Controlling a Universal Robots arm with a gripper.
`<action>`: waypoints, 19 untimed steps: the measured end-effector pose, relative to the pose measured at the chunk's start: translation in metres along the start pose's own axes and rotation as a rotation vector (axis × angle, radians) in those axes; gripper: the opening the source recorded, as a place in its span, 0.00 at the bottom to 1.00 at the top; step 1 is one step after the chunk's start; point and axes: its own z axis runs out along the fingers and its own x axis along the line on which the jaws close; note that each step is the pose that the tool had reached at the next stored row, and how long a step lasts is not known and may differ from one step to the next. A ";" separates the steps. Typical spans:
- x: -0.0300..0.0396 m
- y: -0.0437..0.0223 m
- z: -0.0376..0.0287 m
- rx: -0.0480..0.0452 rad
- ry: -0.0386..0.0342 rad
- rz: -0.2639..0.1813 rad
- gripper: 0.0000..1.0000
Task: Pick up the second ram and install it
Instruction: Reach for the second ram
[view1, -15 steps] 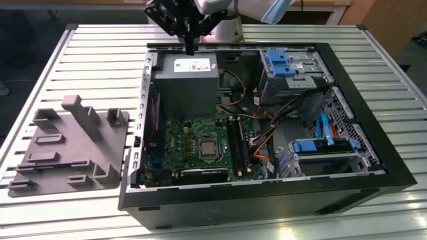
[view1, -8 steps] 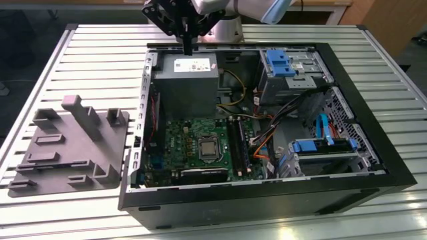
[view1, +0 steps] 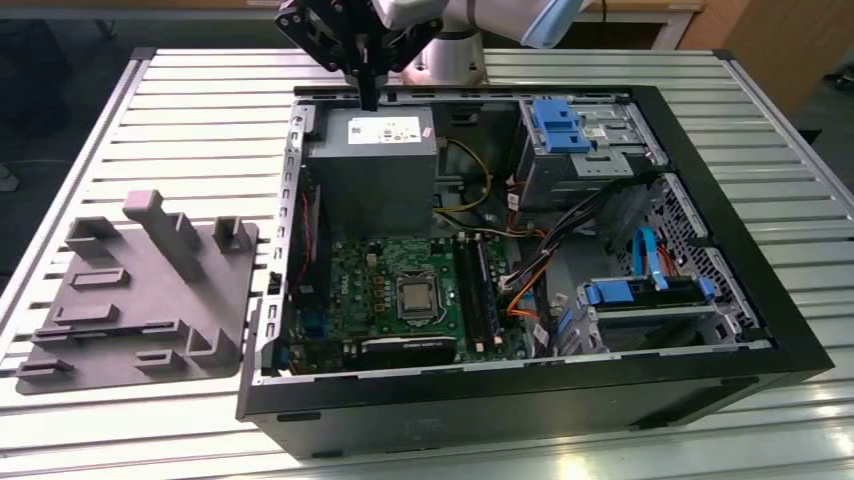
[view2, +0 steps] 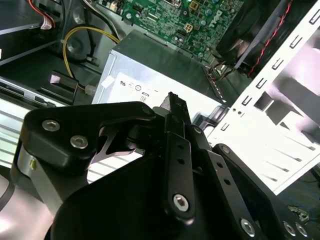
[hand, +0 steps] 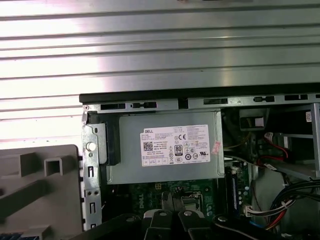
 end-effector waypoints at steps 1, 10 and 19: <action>0.0007 -0.0001 -0.0001 0.0001 0.0001 0.000 0.11; 0.0036 -0.0003 -0.0001 0.0000 0.0000 0.000 0.11; 0.0061 -0.0005 -0.0002 0.0000 0.0000 0.000 0.11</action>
